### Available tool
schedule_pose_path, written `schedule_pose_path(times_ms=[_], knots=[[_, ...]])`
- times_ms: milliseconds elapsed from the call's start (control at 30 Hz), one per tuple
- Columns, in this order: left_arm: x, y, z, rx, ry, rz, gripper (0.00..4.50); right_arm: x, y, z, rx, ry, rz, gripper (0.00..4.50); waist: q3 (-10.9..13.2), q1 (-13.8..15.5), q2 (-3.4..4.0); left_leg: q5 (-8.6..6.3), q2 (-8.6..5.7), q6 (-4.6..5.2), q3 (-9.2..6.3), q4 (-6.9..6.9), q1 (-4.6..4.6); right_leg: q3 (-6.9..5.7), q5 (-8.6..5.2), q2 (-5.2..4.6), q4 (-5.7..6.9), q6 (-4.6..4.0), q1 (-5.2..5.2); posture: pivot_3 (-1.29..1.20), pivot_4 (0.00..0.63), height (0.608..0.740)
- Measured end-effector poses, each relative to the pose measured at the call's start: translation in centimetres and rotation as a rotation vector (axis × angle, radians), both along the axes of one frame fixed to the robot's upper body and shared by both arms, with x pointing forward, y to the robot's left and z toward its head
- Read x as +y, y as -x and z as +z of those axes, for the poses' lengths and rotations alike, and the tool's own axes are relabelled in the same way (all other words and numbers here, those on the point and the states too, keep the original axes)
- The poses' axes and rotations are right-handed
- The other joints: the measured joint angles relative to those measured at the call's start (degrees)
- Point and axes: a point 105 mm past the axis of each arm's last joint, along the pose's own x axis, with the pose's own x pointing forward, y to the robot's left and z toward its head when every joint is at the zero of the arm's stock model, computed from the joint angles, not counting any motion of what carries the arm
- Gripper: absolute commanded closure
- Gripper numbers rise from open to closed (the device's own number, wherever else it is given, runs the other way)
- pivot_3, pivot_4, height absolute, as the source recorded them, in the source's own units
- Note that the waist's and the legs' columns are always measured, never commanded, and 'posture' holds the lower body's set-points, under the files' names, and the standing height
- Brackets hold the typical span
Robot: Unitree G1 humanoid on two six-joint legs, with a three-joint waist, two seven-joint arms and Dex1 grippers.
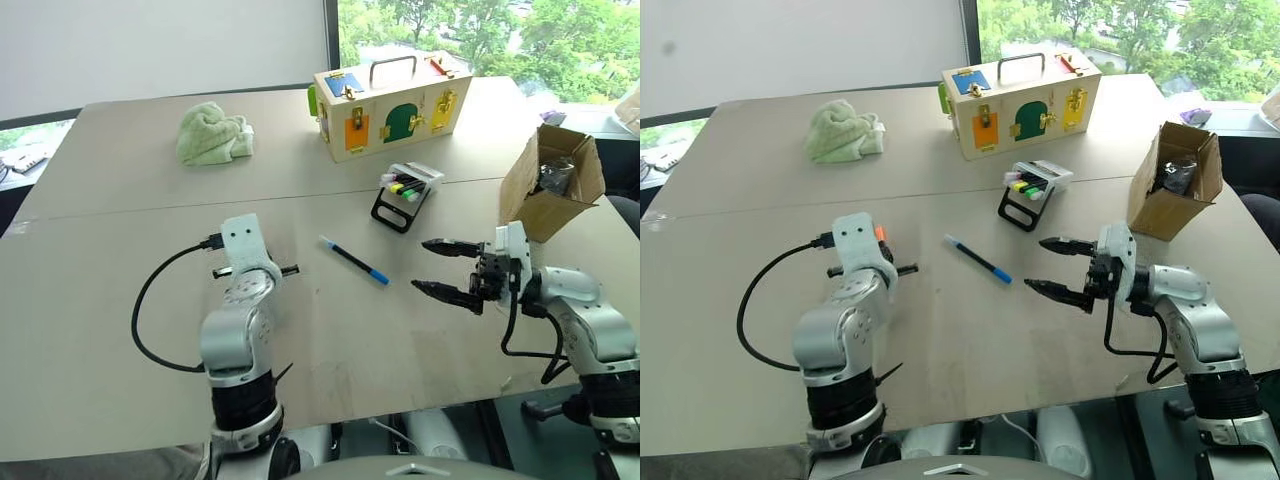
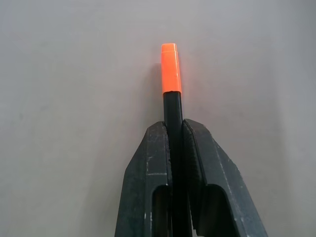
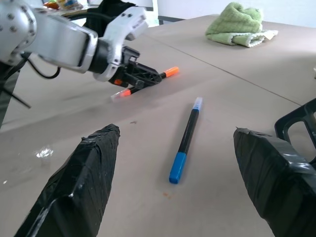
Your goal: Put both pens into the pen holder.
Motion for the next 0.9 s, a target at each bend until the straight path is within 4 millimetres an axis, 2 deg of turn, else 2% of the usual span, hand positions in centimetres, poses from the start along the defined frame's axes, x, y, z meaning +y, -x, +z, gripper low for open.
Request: schedule_pose_path(times_ms=[67, 167, 333, 400, 533, 767, 867, 900], knots=[[-0.8, 0.3, 0.7, -0.125, 0.051, -0.145, 4.46, 0.9, -1.1, 1.1, 0.018, -0.045, -0.032, 0.55, 0.02, 0.13, -0.03, 0.00, -0.01, -0.01, 0.00, 0.00, -0.09, -0.01, 0.02, -0.05, -0.02, -0.05, -0.07, 0.00, 0.150, 0.740], [-3.4, 0.9, 2.2, -0.268, 0.125, -0.384, 4.46, 2.2, -1.9, 2.6, 0.046, -0.098, -0.041, 0.55, 0.04, 1.06, -0.06, -0.01, -0.07, 0.02, -0.05, 0.01, -0.24, -0.12, 0.02, -0.16, -0.13, -0.06, -0.14, 0.00, 0.150, 0.740], [-7.1, 2.9, 5.1, -0.442, 0.264, -0.793, 4.46, 5.3, -2.2, 4.5, 0.157, -0.174, -0.009, 0.55, 0.03, 1.59, -0.04, -0.01, -0.07, 0.04, -0.12, 0.09, -0.80, -0.18, 0.02, -0.16, -0.14, -0.07, -0.65, 0.00, 0.150, 0.740], [-8.0, 3.8, 5.9, -0.472, 0.273, -0.926, 4.46, 6.6, -1.9, 4.6, 0.222, -0.179, 0.024, 0.55, 0.03, 1.56, -0.04, -0.01, -0.08, 0.05, -0.13, 0.14, -0.96, -0.20, 0.02, -0.15, -0.14, -0.07, -0.79, 0.00, 0.150, 0.740], [-8.6, 4.2, 7.2, -0.519, 0.260, -1.049, 4.46, 7.9, -1.5, 4.5, 0.313, -0.195, 0.063, 0.55, 0.03, 1.53, -0.04, -0.01, -0.09, 0.07, -0.12, 0.14, -0.96, -0.20, 0.02, -0.14, -0.14, -0.06, -0.78, 0.00, 0.150, 0.740], [-9.2, 4.7, 6.5, -0.485, 0.243, -1.141, 4.46, 9.1, -1.2, 5.3, 0.332, -0.230, 0.101, 0.55, 0.03, 1.42, -0.04, -0.01, -0.09, 0.08, -0.13, 0.14, -0.95, -0.20, 0.02, -0.09, -0.11, -0.06, -0.78, 0.00, 0.150, 0.740], [-9.5, 4.9, 6.1, -0.474, 0.245, -1.153, 4.50, 9.4, -1.1, 5.4, 0.348, -0.252, 0.115, 1.33, 0.03, 1.42, -0.04, -0.01, -0.09, 0.09, -0.13, 0.14, -0.95, -0.20, 0.02, -0.09, -0.10, -0.06, -0.78, 0.00, 0.150, 0.740], [-9.5, 5.0, 6.1, -0.473, 0.242, -1.159, 4.50, 9.4, -1.0, 5.5, 0.348, -0.255, 0.116, 1.76, 0.03, 1.41, -0.04, -0.01, -0.09, 0.09, -0.13, 0.14, -0.94, -0.20, 0.02, -0.08, -0.09, -0.06, -0.78, 0.00, 0.150, 0.740]])
